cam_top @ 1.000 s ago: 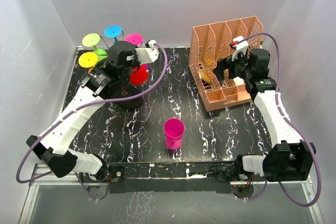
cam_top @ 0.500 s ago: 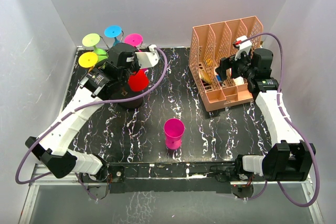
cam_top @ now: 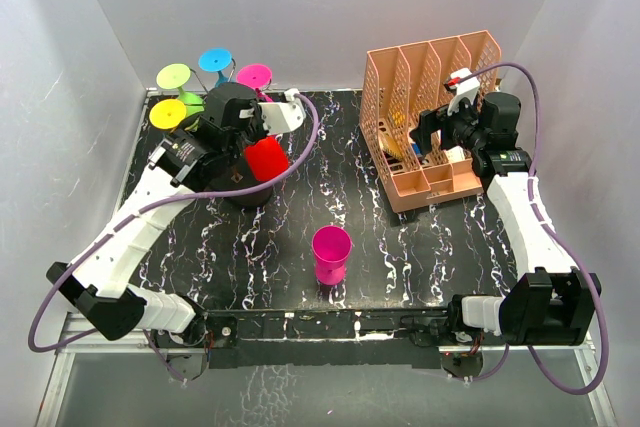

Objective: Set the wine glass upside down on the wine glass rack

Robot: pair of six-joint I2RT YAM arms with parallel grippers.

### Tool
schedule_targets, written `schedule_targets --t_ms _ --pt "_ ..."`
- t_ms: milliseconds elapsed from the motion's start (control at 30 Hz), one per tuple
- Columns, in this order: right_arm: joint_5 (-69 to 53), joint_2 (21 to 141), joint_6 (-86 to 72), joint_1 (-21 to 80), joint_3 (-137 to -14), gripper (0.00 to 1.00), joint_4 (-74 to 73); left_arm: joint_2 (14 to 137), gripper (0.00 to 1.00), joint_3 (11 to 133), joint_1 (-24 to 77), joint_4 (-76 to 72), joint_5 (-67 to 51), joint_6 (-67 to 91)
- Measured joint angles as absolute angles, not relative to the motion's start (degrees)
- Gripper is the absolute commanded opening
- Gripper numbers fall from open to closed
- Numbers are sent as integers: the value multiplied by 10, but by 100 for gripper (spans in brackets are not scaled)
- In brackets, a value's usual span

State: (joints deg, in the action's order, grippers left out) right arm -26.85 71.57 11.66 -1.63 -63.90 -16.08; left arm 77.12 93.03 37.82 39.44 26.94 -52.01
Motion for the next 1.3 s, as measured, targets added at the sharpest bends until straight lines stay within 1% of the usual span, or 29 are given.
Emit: schedule_targets --t_ms 400,1300 --pt "-269 726 115 -16 -639 98 -164 771 0 942 379 414 241 -517" --pt "-253 735 114 -20 -639 98 -165 773 0 971 385 438 199 -519"
